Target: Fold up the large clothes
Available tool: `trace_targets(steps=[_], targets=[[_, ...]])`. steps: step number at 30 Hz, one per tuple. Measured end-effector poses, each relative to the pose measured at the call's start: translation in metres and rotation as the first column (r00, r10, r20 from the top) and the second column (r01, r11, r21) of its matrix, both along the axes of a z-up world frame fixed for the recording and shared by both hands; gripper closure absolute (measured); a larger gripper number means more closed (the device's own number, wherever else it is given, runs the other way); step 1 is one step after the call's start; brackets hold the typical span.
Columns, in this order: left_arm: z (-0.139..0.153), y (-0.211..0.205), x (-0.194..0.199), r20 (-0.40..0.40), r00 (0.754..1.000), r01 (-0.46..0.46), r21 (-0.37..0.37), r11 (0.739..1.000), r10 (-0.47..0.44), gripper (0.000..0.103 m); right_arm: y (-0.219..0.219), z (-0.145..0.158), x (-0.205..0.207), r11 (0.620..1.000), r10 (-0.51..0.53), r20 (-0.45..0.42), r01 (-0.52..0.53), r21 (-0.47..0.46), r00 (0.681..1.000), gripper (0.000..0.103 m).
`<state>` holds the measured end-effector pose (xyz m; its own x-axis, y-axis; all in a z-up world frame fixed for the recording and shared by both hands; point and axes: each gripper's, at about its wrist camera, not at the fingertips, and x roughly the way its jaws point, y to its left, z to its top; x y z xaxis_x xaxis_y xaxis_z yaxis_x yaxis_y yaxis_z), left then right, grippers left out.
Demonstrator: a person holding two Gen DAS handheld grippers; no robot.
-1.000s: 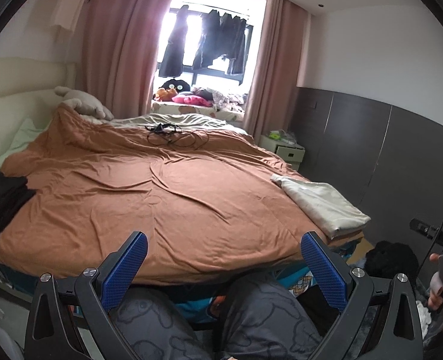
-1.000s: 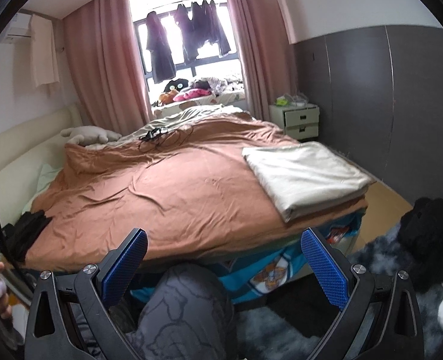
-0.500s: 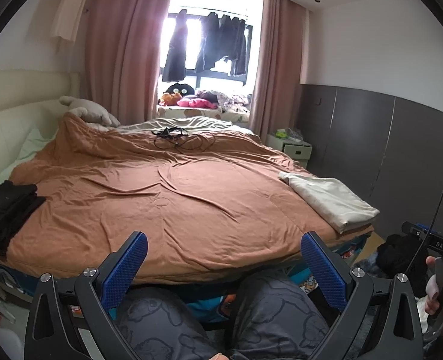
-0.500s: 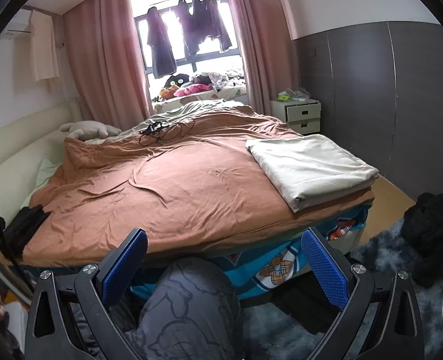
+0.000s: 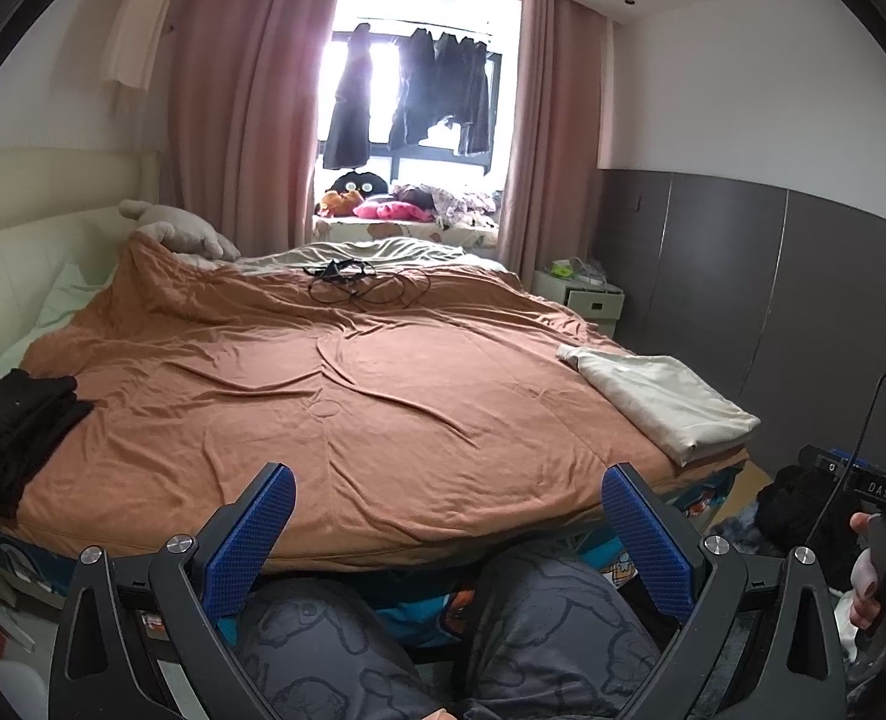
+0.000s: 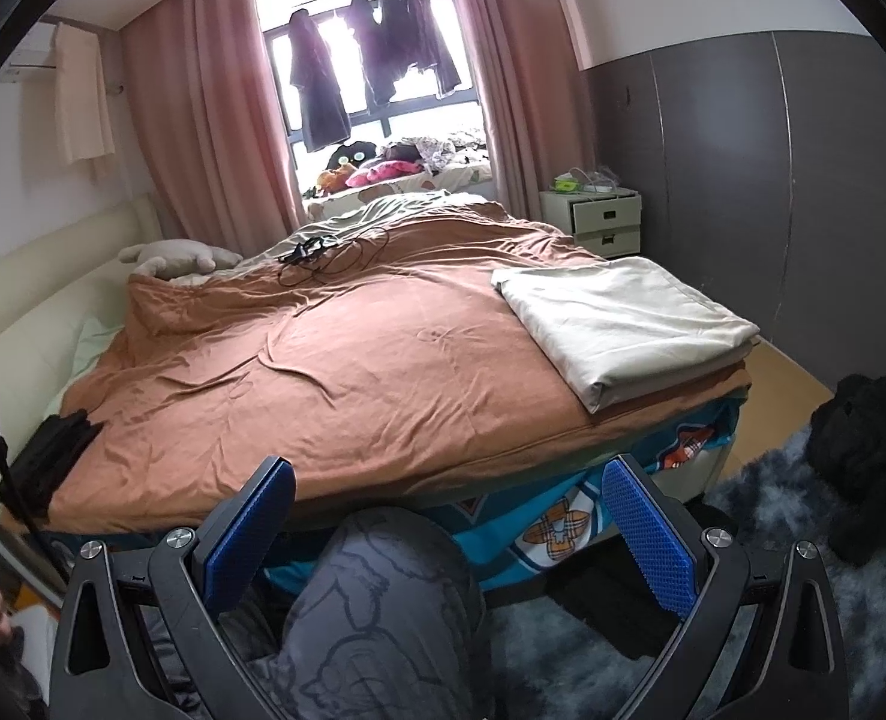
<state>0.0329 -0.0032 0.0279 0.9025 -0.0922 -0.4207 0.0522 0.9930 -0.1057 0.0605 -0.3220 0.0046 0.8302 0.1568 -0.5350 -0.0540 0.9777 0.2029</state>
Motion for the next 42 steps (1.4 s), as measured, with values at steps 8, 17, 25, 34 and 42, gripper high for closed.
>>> trace_targets(steps=[8,17,25,34,42], targets=[[0.0004,-0.0004,-0.0003,-0.001,1.000,-0.001,0.000,1.000,0.001,0.001,0.0008,0.0009,-0.0014,1.000,0.012,-0.002,-0.012,0.010,1.000,0.000],[0.0015,0.0003,-0.0003,-0.002,1.000,0.001,0.002,1.000,-0.001,0.001,-0.0002,0.0012,-0.0004,1.000,0.011,-0.002,-0.011,0.005,1.000,0.000],[0.0024,0.0010,-0.0025,0.005,1.000,0.007,0.003,1.000,-0.007,0.001,0.0009,0.0013,-0.0001,1.000,0.010,-0.008,-0.010,0.006,1.000,0.000],[0.0038,0.0044,-0.0039,0.014,1.000,0.008,0.004,1.000,-0.008,0.001,0.0022,-0.0011,-0.0007,0.999,0.026,-0.020,-0.025,0.020,0.999,0.000],[0.0014,0.0036,-0.0065,0.009,1.000,0.006,0.005,1.000,-0.006,0.001,0.0042,-0.0018,0.0003,1.000,0.023,-0.021,-0.023,0.018,1.000,0.000]])
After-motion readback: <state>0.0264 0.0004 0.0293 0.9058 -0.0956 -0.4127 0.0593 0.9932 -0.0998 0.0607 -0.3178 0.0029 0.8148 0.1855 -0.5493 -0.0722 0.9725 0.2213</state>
